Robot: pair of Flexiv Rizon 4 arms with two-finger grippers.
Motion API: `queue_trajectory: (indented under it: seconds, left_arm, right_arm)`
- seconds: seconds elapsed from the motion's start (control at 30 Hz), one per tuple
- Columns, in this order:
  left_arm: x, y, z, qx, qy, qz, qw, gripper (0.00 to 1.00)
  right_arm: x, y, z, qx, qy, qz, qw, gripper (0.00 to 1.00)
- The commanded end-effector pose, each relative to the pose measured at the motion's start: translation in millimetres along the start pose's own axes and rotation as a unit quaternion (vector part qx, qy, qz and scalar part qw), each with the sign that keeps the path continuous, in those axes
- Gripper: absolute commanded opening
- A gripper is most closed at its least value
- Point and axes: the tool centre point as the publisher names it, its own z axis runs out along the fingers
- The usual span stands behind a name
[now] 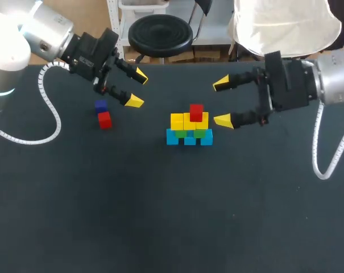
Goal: Place the blue cubes, place green cubes on the blue cubes, place the yellow cubes on the green cubes, then place the red cubes on the yellow cubes, and place purple cube on the red cubes.
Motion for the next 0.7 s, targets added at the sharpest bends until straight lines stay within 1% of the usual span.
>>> queue_trajectory:
  seconds: [0.03,0.33,0.37,0.4,0.47,0.5,0.57,0.7]
  left_arm:
    - [0.3,-1.0,0,-0.002,0.0,0.001,1.0,1.0]
    - [0.3,-1.0,0,-0.002,0.0,0.001,1.0,1.0]
    - [0.3,-1.0,0,-0.002,0.0,0.001,1.0,1.0]
    - [0.3,-1.0,0,-0.002,0.0,0.001,1.0,1.0]
    - [0.3,-1.0,0,-0.002,0.0,0.001,1.0,1.0]
    - [0.3,-1.0,0,-0.002,0.0,0.001,1.0,1.0]
    - [0.3,-1.0,0,-0.002,0.0,0.001,1.0,1.0]
    - [0.3,-1.0,0,-0.002,0.0,0.001,1.0,1.0]
  right_arm:
    - [6,2,-14,-0.009,0.001,0.003,1.0,1.0]
    - [22,-10,-40,-0.034,-0.003,-0.011,0.999,1.0]
    - [24,-12,-41,-0.039,-0.001,-0.013,0.999,1.0]
    - [27,-15,-42,-0.045,-0.008,-0.015,0.999,1.0]
    - [33,-20,-42,-0.055,0.005,-0.01,0.998,1.0]
    - [35,-24,-41,-0.061,0.001,-0.006,0.998,1.0]
    - [39,-30,-41,-0.07,0.007,-0.002,0.997,1.0]
    - [42,-40,-42,-0.08,0.014,0.004,0.997,1.0]
